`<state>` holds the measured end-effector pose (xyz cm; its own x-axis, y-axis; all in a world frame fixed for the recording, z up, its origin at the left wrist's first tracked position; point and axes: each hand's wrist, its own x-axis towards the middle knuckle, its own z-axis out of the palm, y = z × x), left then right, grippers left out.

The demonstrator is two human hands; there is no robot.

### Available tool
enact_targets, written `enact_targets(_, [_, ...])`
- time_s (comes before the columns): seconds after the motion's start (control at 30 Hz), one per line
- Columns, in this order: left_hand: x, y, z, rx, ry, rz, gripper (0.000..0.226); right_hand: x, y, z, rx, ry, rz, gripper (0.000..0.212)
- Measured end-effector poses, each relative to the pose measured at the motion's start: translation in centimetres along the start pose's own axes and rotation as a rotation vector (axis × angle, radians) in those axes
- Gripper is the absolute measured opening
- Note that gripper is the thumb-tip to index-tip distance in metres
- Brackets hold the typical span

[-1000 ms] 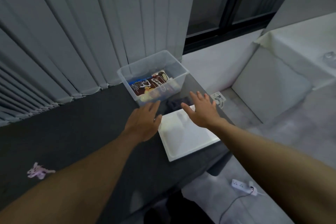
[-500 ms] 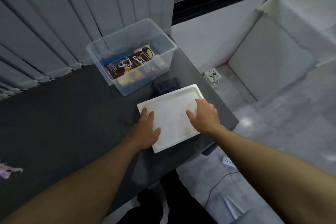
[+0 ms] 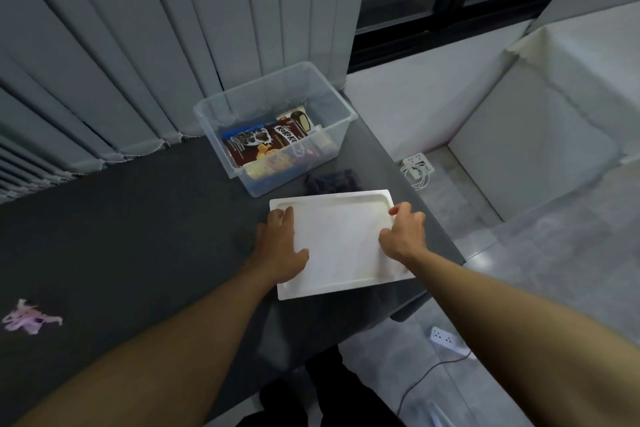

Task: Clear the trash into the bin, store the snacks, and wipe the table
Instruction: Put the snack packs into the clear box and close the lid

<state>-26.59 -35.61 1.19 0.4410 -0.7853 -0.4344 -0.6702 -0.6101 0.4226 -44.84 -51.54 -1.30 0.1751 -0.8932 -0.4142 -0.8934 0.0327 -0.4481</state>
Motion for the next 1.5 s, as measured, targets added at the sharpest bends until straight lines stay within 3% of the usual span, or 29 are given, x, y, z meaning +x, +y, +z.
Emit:
enact_targets(0.17, [-0.6, -0.4, -3.1, 0.064, 0.074, 0.138, 0.093, -0.3, -3.2, -2.7, 0.210, 0.189, -0.037, 0.034])
enact_targets(0.43, [-0.3, -0.5, -8.3, -0.041, 0.271, 0.236, 0.081, 1.7, -9.1, -6.1, 0.221, 0.279, -0.140, 0.036])
enact_targets(0.6, [0.9, -1.2, -10.8, -0.073, 0.363, 0.110, 0.078, 3.9, -13.5, -6.7, 0.131, 0.196, -0.296, 0.034])
enact_targets(0.93, [4.0, -1.8, -13.0, -0.181, 0.305, -0.197, 0.083, 8.9, -20.6, -7.1, -0.052, 0.107, -0.395, 0.018])
enact_targets(1.2, [7.0, -2.1, -14.1, -0.210, 0.319, -0.238, 0.081, 12.0, -22.1, -5.9, -0.125, 0.094, -0.430, 0.012])
enact_targets(1.5, [9.4, -1.6, -14.5, -0.183, 0.367, -0.320, 0.070, 13.9, -24.0, -5.1, -0.230, 0.179, -0.545, 0.023])
